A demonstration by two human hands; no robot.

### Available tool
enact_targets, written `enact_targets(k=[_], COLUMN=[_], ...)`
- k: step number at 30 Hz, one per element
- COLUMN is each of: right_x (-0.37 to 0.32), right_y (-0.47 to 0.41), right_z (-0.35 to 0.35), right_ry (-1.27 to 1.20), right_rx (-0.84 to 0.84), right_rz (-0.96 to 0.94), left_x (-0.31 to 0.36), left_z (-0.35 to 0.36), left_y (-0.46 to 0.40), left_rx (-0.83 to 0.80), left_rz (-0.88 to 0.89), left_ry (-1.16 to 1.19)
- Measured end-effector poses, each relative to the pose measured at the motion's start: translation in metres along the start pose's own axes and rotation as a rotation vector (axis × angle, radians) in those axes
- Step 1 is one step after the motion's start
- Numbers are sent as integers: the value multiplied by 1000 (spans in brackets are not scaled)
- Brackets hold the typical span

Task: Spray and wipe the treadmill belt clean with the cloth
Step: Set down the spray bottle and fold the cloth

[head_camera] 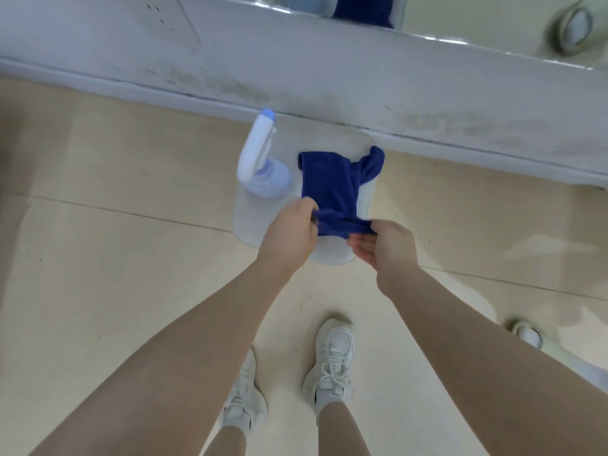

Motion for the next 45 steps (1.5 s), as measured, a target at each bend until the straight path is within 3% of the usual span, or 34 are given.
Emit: enact_targets(k=[2, 3, 6, 8, 11, 14, 17, 22, 24, 27, 35, 41, 45], right_x=[-11, -17, -32, -23, 1, 1, -11, -49, -71, -105, -171, -122, -53], right_y=[-9, -12, -20, -26, -43, -44, -29, 37, 70, 96, 132, 77, 22], right_z=[15, 19, 31, 47, 57, 64, 67, 39, 35, 34, 42, 47, 44], right_ry=[-20, 108, 784, 1168, 1531, 1687, 1630, 1157, 1061, 1048, 983, 1062, 1202], right_rx=[-112, -135, -75, -111, -131, -24, 1, -216, -264, -230, -109, -165, -210], right_rz=[-106, -186, -601, -807, -858, -952, -1023, -861, -835, -831, -1048, -1012, -848], left_x=[-1, 0, 0, -8, -23, -21, -16, 21, 39, 69, 108, 63, 20], left_z=[-1, -2, 15, 39, 61, 62, 53, -10, -38, -77, -145, -79, -16], left_y=[-9, -11, -7, -6, -14, -26, -27, 20, 36, 45, 31, 16, 16], left_rx=[75, 123, 179, 89, 11, 35, 8, 4, -16, 40, 317, 166, 83], left_rz=[24, 74, 269, 347, 326, 276, 244, 214, 180, 201, 232, 203, 180], left_ry=[-25, -100, -329, -409, -456, -531, -474, 42, 137, 119, 61, -50, -71])
Point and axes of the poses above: each hand's wrist, its own y-axis away from the middle knuckle, its own z-axis out of the palm, x = y × z, the point moved 10 cm from there along -y, towards the middle knuckle, and after that the axes turned 1 degree about -z, right-handed, at the moved point
